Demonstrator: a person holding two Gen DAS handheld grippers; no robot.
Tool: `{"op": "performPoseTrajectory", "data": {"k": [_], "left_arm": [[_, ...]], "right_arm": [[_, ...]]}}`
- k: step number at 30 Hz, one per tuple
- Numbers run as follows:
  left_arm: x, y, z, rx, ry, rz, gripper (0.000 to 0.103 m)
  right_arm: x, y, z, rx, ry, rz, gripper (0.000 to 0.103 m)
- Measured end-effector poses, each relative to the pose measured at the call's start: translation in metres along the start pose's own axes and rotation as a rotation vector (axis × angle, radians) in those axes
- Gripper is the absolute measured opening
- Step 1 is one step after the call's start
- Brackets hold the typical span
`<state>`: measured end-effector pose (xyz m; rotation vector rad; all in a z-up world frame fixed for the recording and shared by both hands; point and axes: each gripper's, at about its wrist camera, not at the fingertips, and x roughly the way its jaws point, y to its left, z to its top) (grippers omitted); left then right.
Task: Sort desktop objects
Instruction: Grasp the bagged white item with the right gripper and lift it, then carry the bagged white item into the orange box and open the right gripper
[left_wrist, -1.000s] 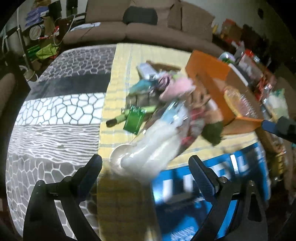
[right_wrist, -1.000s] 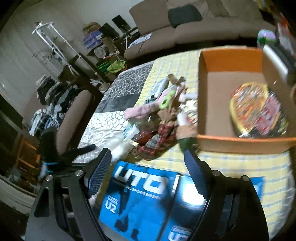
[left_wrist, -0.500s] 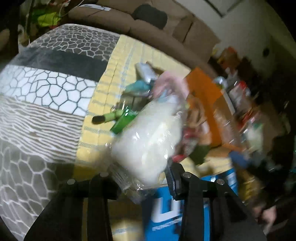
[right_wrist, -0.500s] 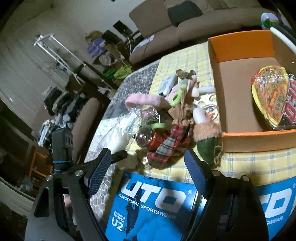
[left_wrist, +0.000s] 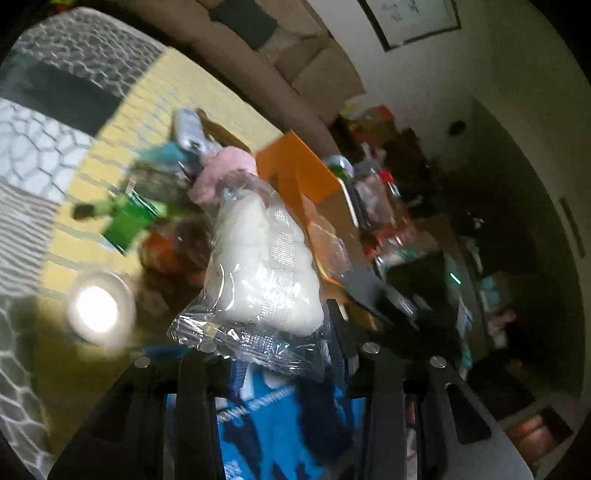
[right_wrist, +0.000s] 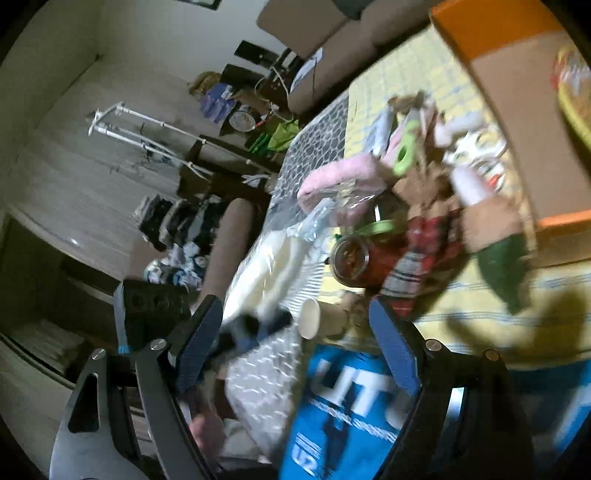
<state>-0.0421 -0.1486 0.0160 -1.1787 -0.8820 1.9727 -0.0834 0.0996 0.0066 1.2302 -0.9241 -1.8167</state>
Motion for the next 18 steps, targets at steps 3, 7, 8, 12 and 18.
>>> {"op": "performPoseTrajectory", "data": {"k": [3,7,8,12,18], "left_arm": [[0.010,-0.013,-0.009,0.044,0.066,-0.032,0.036],[0.021,-0.027,-0.020,0.096,0.127,-0.019,0.036],[0.023,-0.027,-0.020,0.080,0.145,-0.029,0.041],[0.013,-0.027,-0.017,0.045,0.143,-0.100,0.081],[-0.008,-0.043,-0.012,0.123,0.105,-0.156,0.082]], "right_arm": [[0.020,-0.018,0.004,0.088,0.031,0.084,0.079],[0.024,-0.024,0.000,0.089,0.054,0.113,0.041],[0.021,-0.024,-0.002,0.088,0.059,0.129,0.039],[-0.001,-0.018,-0.008,0.043,0.061,0.143,0.037],[-0.066,0.014,0.002,-0.090,-0.033,0.140,0.037]]}}
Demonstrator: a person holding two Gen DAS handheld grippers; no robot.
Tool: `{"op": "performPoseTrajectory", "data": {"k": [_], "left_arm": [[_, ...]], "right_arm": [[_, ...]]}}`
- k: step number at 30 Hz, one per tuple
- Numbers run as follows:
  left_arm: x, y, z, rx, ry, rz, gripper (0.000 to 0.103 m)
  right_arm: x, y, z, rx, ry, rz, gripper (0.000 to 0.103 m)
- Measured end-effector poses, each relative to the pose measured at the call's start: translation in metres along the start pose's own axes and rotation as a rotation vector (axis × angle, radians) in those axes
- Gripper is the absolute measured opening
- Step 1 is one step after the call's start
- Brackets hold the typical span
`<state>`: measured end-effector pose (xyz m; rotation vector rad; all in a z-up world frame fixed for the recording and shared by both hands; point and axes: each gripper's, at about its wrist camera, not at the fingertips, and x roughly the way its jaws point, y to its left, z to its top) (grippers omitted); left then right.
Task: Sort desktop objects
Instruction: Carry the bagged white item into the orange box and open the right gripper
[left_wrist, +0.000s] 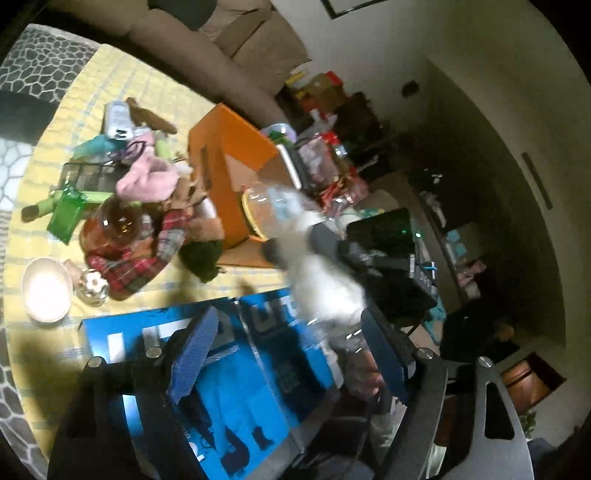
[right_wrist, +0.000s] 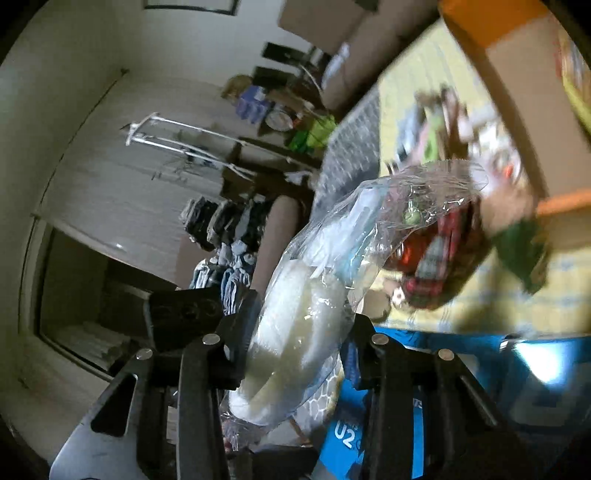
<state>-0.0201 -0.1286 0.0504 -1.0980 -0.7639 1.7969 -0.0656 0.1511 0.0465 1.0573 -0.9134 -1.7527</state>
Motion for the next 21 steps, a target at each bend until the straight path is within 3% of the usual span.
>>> {"op": "performPoseTrajectory", "data": {"k": [5,9,10,13,17,21], "left_arm": [[0.007,-0.005,0.003,0.001,-0.018,-0.005,0.082],[0.021,-0.014,0.010,0.024,-0.040,0.050,0.082],[0.027,-0.013,0.011,0.025,-0.049,0.063,0.082],[0.039,-0.010,0.016,0.022,-0.065,0.109,0.082],[0.048,0.000,0.022,0.007,-0.070,0.141,0.082],[0.057,0.010,0.032,-0.018,-0.076,0.176,0.082]], "right_arm": [[-0.039,0.029,0.019,-0.088,-0.055,-0.078,0.036],[-0.066,0.051,0.055,-0.169,-0.038,-0.244,0.036],[-0.064,0.053,0.069,-0.194,-0.010,-0.319,0.036],[-0.040,0.048,0.106,-0.318,0.096,-0.655,0.036],[0.015,0.011,0.133,-0.393,0.308,-0.896,0.036],[0.039,-0.014,0.126,-0.394,0.415,-0.954,0.036]]}}
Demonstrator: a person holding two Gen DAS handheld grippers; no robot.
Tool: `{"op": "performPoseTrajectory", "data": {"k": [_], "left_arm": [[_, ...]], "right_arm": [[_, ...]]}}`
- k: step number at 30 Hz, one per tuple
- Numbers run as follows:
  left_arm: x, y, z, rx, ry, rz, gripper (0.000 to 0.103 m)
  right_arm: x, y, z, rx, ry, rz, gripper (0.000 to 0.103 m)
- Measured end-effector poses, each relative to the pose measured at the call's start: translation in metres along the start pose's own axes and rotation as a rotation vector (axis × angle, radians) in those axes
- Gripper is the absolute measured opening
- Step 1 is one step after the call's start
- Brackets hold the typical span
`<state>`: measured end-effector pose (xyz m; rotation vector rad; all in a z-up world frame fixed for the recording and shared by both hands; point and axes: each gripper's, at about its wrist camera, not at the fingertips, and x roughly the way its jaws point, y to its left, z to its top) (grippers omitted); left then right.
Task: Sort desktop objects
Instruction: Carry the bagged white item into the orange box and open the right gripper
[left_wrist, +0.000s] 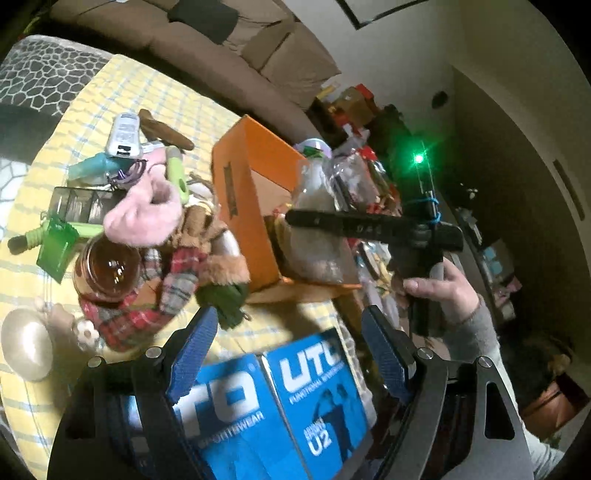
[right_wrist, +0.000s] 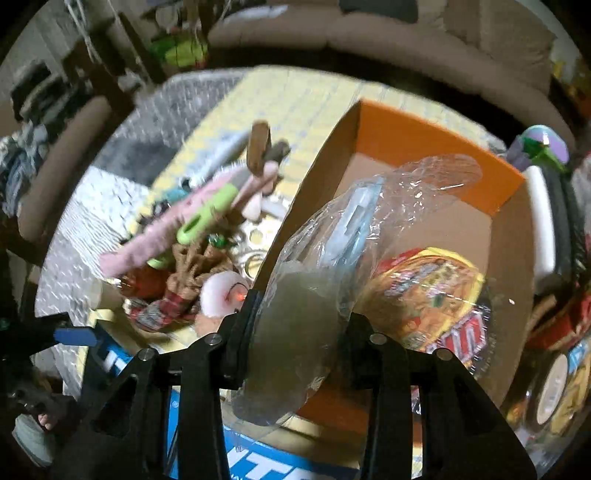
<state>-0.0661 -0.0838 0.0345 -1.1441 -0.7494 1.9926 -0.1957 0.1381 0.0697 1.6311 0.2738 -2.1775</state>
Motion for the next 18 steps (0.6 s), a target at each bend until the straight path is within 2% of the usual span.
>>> {"op": "performPoseTrajectory", "data": {"k": [3,6,9,11,14,16,17,18], "left_arm": [[0.017,-0.004,0.012,0.003,0.010,0.057,0.082],[0.044,-0.025,0.024,0.081,0.036,0.119,0.082],[0.074,-0.051,0.027,0.204,0.059,0.230,0.082],[0.092,-0.067,0.026,0.279,0.057,0.318,0.082],[0.113,-0.082,0.024,0.358,0.019,0.454,0.082],[0.122,-0.085,0.026,0.374,-0.006,0.500,0.082],[0.126,-0.084,0.027,0.373,-0.008,0.504,0.076],[0.129,-0.084,0.027,0.373,-0.009,0.511,0.064]], "right_arm": [[0.007,0.003,-0.011,0.000,0.014,0.014,0.036],[0.010,-0.006,-0.010,0.041,0.015,0.047,0.035],[0.007,-0.022,-0.004,0.112,0.000,0.106,0.035],[0.005,-0.024,0.002,0.129,0.006,0.112,0.035],[0.006,-0.022,0.004,0.122,0.040,0.108,0.032],[0.009,-0.021,0.004,0.118,0.063,0.113,0.032],[0.009,-0.021,0.005,0.114,0.068,0.110,0.032],[0.009,-0.021,0.006,0.111,0.072,0.108,0.032]]}}
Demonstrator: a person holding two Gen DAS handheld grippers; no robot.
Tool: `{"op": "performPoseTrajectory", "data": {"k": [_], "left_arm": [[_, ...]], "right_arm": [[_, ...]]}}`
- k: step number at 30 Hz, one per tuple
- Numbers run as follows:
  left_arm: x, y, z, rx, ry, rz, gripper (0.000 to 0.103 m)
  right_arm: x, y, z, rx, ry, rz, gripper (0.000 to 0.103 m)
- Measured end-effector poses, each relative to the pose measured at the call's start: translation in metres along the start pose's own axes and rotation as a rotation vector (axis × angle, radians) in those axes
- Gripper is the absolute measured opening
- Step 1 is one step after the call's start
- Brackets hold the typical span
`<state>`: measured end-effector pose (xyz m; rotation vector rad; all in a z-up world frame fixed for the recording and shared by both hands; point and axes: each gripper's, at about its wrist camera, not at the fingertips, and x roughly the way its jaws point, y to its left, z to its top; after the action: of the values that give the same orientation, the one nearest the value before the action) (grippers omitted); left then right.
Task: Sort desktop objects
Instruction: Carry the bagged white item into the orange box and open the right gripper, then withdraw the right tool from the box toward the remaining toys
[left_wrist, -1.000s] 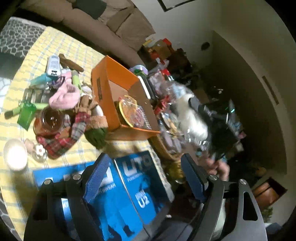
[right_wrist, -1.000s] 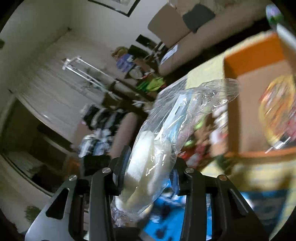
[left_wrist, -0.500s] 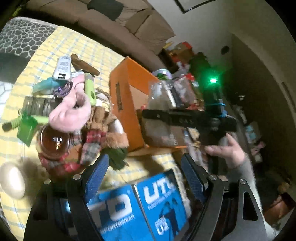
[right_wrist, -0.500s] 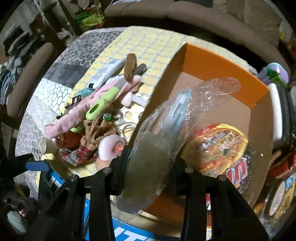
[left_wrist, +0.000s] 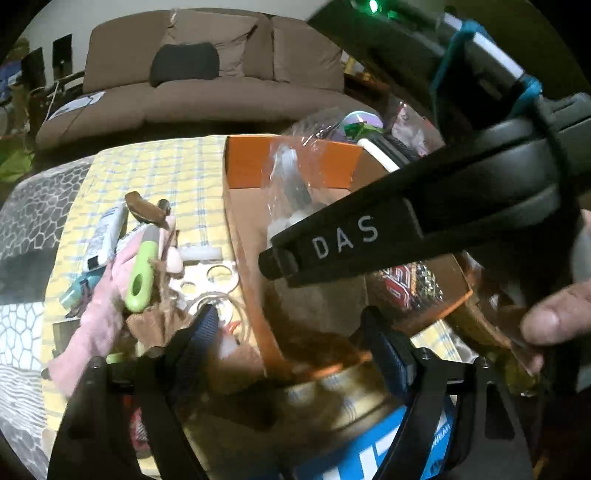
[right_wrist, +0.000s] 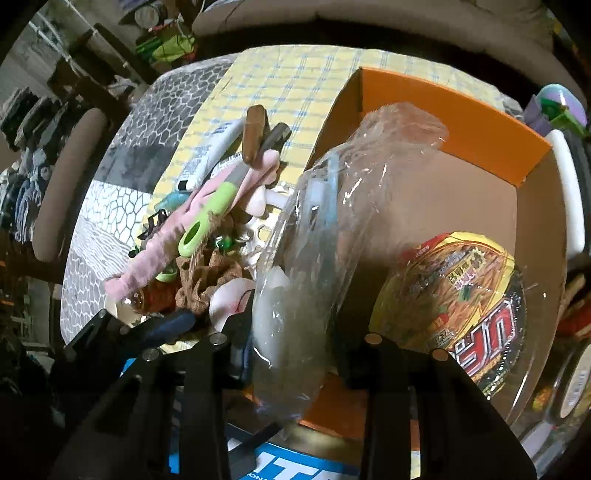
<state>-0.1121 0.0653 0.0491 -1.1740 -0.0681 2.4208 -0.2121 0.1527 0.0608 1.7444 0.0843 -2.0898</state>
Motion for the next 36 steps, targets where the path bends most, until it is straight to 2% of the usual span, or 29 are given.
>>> {"op": "performPoseTrajectory", "data": {"k": [1,2,6,12,14,16,21,22,23,27,28,29,31,33,35,36], "left_arm": [[0.006,-0.001,0.001,0.002,0.017,0.017,0.035],[0.010,-0.001,0.000,0.002,0.039,0.013,0.018],[0.014,-0.001,0.002,-0.003,0.064,0.001,0.019],[0.018,-0.005,0.003,-0.083,0.127,-0.102,0.018],[0.017,-0.008,0.001,-0.088,0.137,-0.110,0.018],[0.015,-0.011,-0.001,-0.088,0.150,-0.123,0.018],[0.006,-0.014,-0.007,-0.076,0.169,-0.109,0.018],[0.002,-0.012,-0.008,-0.084,0.163,-0.108,0.024],[-0.002,-0.008,-0.009,-0.095,0.156,-0.115,0.036],[-0.016,0.004,-0.013,-0.108,0.126,-0.108,0.046],[-0.020,0.007,-0.012,-0.109,0.118,-0.102,0.054],[-0.023,0.009,-0.013,-0.109,0.109,-0.092,0.071],[-0.035,0.014,-0.014,-0.113,0.082,-0.063,0.091],[-0.041,0.019,-0.013,-0.123,0.077,-0.063,0.091],[-0.050,0.023,-0.012,-0.137,0.090,-0.082,0.092],[-0.057,0.026,-0.012,-0.144,0.086,-0.095,0.092]], "right_arm": [[0.000,0.001,0.001,-0.004,0.003,-0.005,0.032],[0.001,0.001,0.002,-0.006,0.007,-0.005,0.032],[0.003,0.000,0.003,-0.005,0.027,0.003,0.032],[0.004,-0.003,0.006,0.003,0.022,-0.018,0.036],[-0.001,-0.007,0.006,0.023,0.000,-0.027,0.049],[-0.007,-0.009,0.005,0.028,-0.025,-0.016,0.057],[-0.026,-0.015,0.001,0.036,-0.081,-0.004,0.059],[-0.030,-0.016,-0.001,0.035,-0.091,0.001,0.059],[-0.034,-0.017,-0.004,0.033,-0.099,0.003,0.059],[-0.045,-0.017,-0.011,0.034,-0.125,0.021,0.059],[-0.047,-0.017,-0.013,0.035,-0.131,0.026,0.059],[-0.049,-0.017,-0.016,0.037,-0.137,0.035,0.059],[-0.052,-0.013,-0.024,0.040,-0.149,0.063,0.059],[-0.054,-0.007,-0.031,0.041,-0.154,0.076,0.064],[-0.056,-0.002,-0.038,0.047,-0.157,0.085,0.085],[-0.057,0.000,-0.042,0.053,-0.159,0.087,0.091]]}}
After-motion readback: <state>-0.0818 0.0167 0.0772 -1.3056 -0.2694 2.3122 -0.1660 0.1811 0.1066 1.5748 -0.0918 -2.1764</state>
